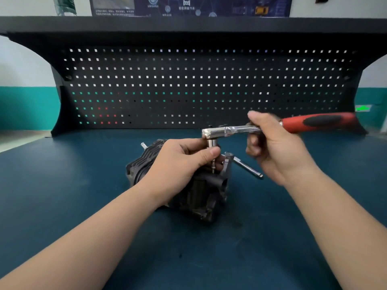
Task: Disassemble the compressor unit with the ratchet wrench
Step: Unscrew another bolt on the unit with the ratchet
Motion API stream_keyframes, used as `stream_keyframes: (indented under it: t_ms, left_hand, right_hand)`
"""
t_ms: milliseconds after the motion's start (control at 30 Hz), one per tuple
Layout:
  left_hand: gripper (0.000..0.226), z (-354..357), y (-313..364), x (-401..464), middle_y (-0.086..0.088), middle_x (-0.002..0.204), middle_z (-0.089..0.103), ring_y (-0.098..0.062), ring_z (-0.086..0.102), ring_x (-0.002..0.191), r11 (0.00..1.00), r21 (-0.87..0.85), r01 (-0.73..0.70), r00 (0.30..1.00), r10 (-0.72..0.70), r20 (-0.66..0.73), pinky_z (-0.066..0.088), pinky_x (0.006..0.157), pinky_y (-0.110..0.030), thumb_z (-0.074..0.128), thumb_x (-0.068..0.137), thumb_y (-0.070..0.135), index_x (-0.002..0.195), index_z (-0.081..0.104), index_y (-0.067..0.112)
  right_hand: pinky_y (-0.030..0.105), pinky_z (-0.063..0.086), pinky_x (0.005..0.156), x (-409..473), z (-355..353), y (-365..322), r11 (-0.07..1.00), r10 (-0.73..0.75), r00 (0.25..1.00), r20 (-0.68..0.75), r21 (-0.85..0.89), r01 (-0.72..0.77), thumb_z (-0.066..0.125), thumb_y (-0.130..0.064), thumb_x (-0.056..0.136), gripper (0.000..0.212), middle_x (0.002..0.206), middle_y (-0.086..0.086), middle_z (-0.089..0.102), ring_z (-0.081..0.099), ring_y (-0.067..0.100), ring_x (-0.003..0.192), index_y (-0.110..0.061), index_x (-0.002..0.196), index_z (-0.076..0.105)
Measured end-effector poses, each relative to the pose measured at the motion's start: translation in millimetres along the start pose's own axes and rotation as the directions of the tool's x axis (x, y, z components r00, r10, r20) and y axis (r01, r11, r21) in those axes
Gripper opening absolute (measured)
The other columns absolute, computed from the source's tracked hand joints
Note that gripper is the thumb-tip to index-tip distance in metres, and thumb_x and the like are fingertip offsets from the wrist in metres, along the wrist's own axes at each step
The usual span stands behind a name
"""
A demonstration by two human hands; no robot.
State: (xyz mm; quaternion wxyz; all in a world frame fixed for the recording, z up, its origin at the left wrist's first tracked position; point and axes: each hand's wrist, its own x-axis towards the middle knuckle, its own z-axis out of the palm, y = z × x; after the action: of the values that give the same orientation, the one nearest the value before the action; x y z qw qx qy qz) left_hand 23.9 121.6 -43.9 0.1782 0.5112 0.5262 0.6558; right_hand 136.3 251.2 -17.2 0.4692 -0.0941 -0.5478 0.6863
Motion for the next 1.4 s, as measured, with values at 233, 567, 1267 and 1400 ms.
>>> stream_keyframes:
  t_ms: [233, 567, 1267, 1400]
  left_hand:
    - [0.026, -5.6, -1.4, 2.9, -0.008, 0.084, 0.074, -0.017, 0.070, 0.077, 0.990, -0.108, 0.089, 0.995, -0.084, 0.050, 0.055, 0.064, -0.025, 0.063, 0.079, 0.027, 0.088, 0.072, 0.004]
    - [0.025, -1.7, 1.6, -0.4, 0.000, 0.075, 0.073, -0.008, 0.067, 0.067, 0.999, -0.023, 0.028, 0.999, -0.028, 0.027, 0.054, 0.063, -0.020, 0.062, 0.076, 0.037, 0.076, 0.075, 0.014]
    - [0.016, -5.7, -0.1, 2.9, -0.004, 0.081, 0.074, -0.015, 0.069, 0.074, 0.994, -0.075, 0.081, 0.993, -0.075, 0.088, 0.055, 0.066, -0.026, 0.065, 0.081, 0.027, 0.084, 0.076, 0.015]
    - [0.031, -7.4, 0.4, 5.2, -0.015, 0.098, 0.072, -0.026, 0.069, 0.090, 0.962, -0.200, 0.185, 0.979, -0.162, 0.126, 0.057, 0.069, -0.032, 0.065, 0.079, 0.027, 0.104, 0.070, 0.008]
  right_hand:
    - [0.018, 0.025, 0.041, -5.2, 11.5, 10.1, 0.961, 0.098, 0.992, -0.075, 0.266, -0.074, 0.060, -0.015, 0.090, 0.032, 0.042, -0.005, 0.040, 0.033, 0.006, 0.035, -0.019, 0.062, 0.044]
    - [0.018, 0.029, 0.045, -45.3, 26.1, -6.4, 0.340, -0.722, 0.587, 0.367, -0.551, 0.762, 0.066, -0.016, 0.087, 0.042, 0.047, 0.007, 0.040, 0.036, 0.015, 0.048, 0.002, 0.054, 0.047]
    - [0.012, 0.026, 0.048, -48.3, 29.3, -0.3, 0.410, -0.719, 0.635, 0.281, -0.566, 0.715, 0.063, -0.015, 0.086, 0.043, 0.051, 0.008, 0.037, 0.033, 0.006, 0.047, -0.001, 0.053, 0.039]
    - [0.022, 0.025, 0.041, -20.5, 18.5, -0.8, 0.936, -0.344, 0.930, -0.126, -0.124, 0.330, 0.058, -0.013, 0.085, 0.041, 0.045, -0.002, 0.039, 0.033, 0.012, 0.040, -0.017, 0.051, 0.037]
